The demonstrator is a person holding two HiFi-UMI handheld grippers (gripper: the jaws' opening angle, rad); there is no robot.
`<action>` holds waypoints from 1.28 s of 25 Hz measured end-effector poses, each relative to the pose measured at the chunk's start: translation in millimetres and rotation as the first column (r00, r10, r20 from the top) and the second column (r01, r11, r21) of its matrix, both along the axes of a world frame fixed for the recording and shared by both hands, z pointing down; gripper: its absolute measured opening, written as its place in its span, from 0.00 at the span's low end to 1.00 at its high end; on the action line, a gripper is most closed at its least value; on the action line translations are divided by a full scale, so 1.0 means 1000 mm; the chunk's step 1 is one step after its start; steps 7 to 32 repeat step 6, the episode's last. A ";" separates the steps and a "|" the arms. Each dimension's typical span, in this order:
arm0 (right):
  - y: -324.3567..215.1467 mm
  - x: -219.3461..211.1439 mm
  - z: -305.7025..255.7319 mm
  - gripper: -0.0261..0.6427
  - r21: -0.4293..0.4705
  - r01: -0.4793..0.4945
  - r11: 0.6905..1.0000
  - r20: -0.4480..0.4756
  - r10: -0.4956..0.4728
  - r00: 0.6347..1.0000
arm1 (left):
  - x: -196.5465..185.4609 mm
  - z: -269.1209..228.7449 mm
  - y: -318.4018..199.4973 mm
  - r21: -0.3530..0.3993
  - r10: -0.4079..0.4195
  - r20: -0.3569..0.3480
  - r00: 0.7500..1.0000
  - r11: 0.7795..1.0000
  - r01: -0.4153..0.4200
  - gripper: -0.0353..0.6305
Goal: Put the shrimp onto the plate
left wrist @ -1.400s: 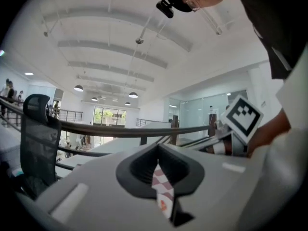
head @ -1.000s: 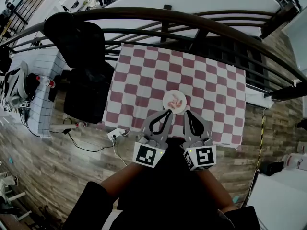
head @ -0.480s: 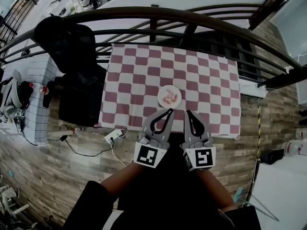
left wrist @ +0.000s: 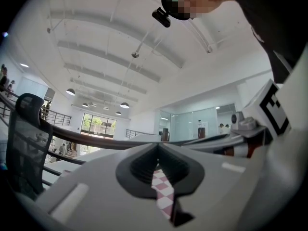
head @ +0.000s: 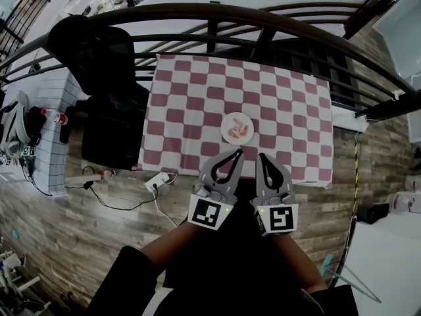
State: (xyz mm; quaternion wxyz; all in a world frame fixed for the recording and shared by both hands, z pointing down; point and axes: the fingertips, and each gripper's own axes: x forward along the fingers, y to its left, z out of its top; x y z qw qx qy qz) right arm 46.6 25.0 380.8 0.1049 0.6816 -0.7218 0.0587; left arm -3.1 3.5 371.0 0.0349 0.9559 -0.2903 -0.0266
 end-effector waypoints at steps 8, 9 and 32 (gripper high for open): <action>-0.001 -0.008 0.002 0.04 -0.009 0.013 1.000 -0.022 -0.013 1.000 | -0.005 0.001 -0.001 -0.025 -0.013 -0.033 0.999 1.000 0.012 0.06; -0.001 -0.008 0.002 0.04 -0.009 0.013 1.000 -0.022 -0.013 1.000 | -0.005 0.001 -0.001 -0.025 -0.013 -0.033 0.999 1.000 0.012 0.06; -0.001 -0.008 0.002 0.04 -0.009 0.013 1.000 -0.022 -0.013 1.000 | -0.005 0.001 -0.001 -0.025 -0.013 -0.033 0.999 1.000 0.012 0.06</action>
